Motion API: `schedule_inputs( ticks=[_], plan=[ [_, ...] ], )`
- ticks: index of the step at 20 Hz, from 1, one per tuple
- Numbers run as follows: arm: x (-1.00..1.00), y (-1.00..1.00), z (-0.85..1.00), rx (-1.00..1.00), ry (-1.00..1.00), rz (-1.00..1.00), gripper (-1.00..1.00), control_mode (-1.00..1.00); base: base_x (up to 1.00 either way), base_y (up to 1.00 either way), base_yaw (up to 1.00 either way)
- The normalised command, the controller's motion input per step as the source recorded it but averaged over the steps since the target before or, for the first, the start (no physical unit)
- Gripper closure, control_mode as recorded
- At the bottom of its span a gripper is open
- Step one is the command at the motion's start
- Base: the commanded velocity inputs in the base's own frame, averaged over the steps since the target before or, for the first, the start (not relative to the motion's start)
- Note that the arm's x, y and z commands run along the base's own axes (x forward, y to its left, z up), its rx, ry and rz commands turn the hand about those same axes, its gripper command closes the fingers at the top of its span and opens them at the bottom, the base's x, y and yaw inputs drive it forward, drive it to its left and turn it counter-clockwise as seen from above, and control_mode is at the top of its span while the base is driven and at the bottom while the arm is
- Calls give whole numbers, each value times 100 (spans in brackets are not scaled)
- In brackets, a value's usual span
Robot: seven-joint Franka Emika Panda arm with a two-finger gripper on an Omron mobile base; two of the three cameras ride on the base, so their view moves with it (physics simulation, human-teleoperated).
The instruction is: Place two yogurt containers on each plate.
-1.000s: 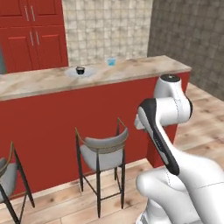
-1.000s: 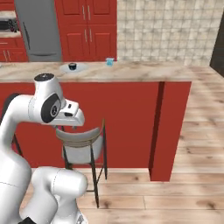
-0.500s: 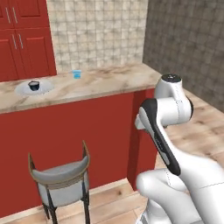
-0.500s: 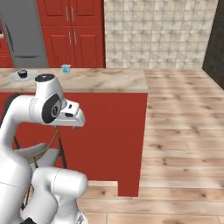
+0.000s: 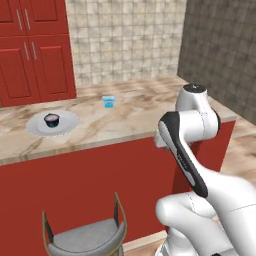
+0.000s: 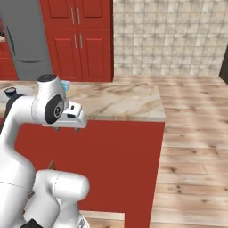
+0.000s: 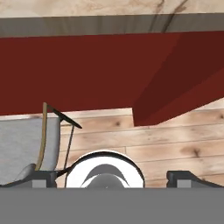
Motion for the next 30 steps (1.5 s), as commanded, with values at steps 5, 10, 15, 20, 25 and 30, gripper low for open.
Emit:
schedule_inputs(
  ticks=[5, 10, 15, 20, 25, 30],
  plan=[
    [0, 0, 0, 0, 0, 0, -100, 100, 66, 41, 4],
    [2, 1, 40, 0, -8, 0, -100, -100, 43, 0, 0],
    [37, 37, 100, 4, -21, 0, -100, -100, 0, 0, 0],
    [54, 63, 97, 12, -18, -6, -100, -100, 0, 0, 0],
    [100, 96, 26, 22, -1, -13, -100, -100, 0, 0, 0],
    [100, 84, -11, 4, 0, -14, -100, -100, 0, 0, 0]
  ],
)
